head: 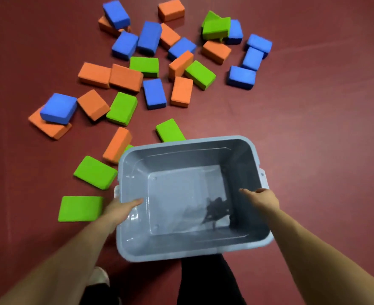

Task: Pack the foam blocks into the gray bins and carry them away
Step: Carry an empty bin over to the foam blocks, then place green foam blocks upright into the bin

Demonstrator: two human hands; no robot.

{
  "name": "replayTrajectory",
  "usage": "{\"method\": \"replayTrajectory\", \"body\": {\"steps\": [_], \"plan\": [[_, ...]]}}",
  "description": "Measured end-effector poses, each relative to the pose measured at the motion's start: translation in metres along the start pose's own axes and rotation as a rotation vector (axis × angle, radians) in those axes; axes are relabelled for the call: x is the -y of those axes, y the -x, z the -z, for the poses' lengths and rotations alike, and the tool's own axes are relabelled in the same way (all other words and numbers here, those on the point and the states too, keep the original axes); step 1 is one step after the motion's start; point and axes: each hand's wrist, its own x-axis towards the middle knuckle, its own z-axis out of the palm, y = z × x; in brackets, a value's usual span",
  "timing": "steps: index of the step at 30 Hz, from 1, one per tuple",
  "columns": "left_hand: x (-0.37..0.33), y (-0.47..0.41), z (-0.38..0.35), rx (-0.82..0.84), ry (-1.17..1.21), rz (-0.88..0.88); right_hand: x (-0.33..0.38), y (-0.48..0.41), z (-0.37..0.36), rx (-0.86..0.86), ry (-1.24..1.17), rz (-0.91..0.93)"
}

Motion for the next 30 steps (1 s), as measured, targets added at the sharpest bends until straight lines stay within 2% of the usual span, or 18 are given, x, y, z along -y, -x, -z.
{"method": "replayTrajectory", "body": {"steps": [6,10,13,16,18,22,27,30], "plan": [[-0.07,-0.108,-0.138,0.006,0.021,0.13,0.027,-0.209,-0.02,-0.013,0.009,0.011],[-0.057,-0.217,-0.194,-0.053,-0.023,0.041,0.016,-0.319,-0.062,-0.031,0.001,0.03],[-0.03,-0.284,-0.226,-0.113,-0.081,0.08,-0.01,-0.376,-0.104,-0.031,0.074,0.082],[-0.023,-0.299,-0.252,-0.143,-0.197,0.17,-0.042,-0.412,-0.132,0.033,0.176,0.066],[-0.015,-0.303,-0.262,-0.184,-0.283,0.114,-0.054,-0.417,-0.146,0.03,0.211,0.065],[-0.004,-0.31,-0.259,-0.107,-0.312,0.011,-0.044,-0.381,-0.193,-0.054,0.336,0.173],[0.005,-0.299,-0.208,0.157,-0.168,-0.014,0.019,-0.263,-0.296,0.303,0.275,0.522],[0.012,-0.288,-0.182,0.28,-0.266,-0.08,0.055,-0.193,-0.355,0.454,0.182,0.682]]}}
